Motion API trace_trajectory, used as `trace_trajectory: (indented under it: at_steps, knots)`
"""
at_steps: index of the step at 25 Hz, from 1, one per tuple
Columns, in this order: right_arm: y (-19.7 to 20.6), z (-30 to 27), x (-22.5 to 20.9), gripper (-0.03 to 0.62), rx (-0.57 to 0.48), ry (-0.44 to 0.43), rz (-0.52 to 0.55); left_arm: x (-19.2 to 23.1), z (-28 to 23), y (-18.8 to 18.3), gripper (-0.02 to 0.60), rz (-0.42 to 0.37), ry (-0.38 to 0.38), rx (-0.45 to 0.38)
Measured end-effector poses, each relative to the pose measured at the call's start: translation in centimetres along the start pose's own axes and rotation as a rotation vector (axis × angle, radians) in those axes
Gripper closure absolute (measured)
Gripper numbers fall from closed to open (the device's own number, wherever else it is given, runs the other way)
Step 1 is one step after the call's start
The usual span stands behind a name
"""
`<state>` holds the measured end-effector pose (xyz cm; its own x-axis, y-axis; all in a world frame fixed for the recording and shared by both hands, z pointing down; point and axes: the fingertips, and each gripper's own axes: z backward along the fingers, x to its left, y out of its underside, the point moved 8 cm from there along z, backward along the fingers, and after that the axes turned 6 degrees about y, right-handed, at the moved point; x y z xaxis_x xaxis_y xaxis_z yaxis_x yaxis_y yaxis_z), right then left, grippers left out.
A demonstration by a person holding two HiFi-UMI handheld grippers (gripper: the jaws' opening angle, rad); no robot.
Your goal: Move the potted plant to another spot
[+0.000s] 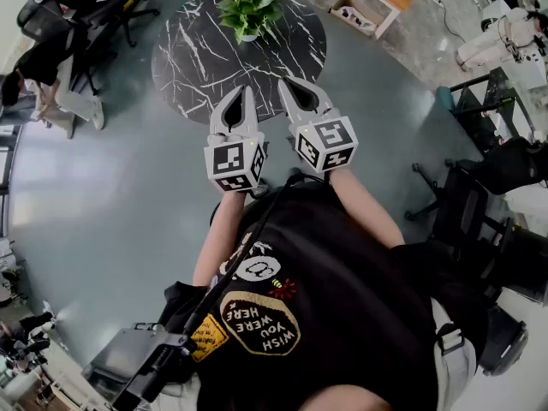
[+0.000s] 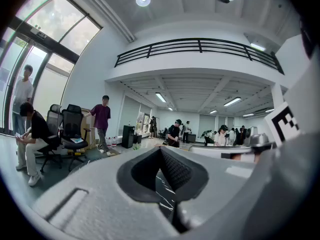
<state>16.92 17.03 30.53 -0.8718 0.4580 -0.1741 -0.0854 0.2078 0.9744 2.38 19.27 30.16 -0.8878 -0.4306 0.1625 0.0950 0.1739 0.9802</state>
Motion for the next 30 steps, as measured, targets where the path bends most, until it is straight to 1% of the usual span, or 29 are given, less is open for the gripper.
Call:
trace_trajectory:
  at_steps: [4,16,20,22,27,30]
  knots:
    - [0.2,-0.3,0.2,0.592,0.000,0.001,0.004,0.3,0.0,0.0,0.578,-0.007,0.002,-0.001]
    - [0.4,-0.7,0.2,0.592,0.019,0.013,0.010,1.1,0.0,0.3,0.578,0.011,-0.014,0.009]
    - [0.9,-1.1,0.3,0.592,0.007,0.011,-0.025,1.7,0.0,0.7,0.578,0.013,-0.012,0.018]
    - [1.3,-1.5,0.5,0.591,0.005,0.014,-0.038,2.3,-0.1,0.9,0.578,0.010,-0.006,0.026]
    - [2.6,-3.5,1.7,0.586,0.037,0.039,-0.007,4.6,-0.6,1.8,0.578,0.004,0.022,0.040]
    - [3.0,-4.7,2.5,0.591,0.049,0.049,-0.008,5.6,-1.0,1.9,0.578,0.002,0.043,0.045]
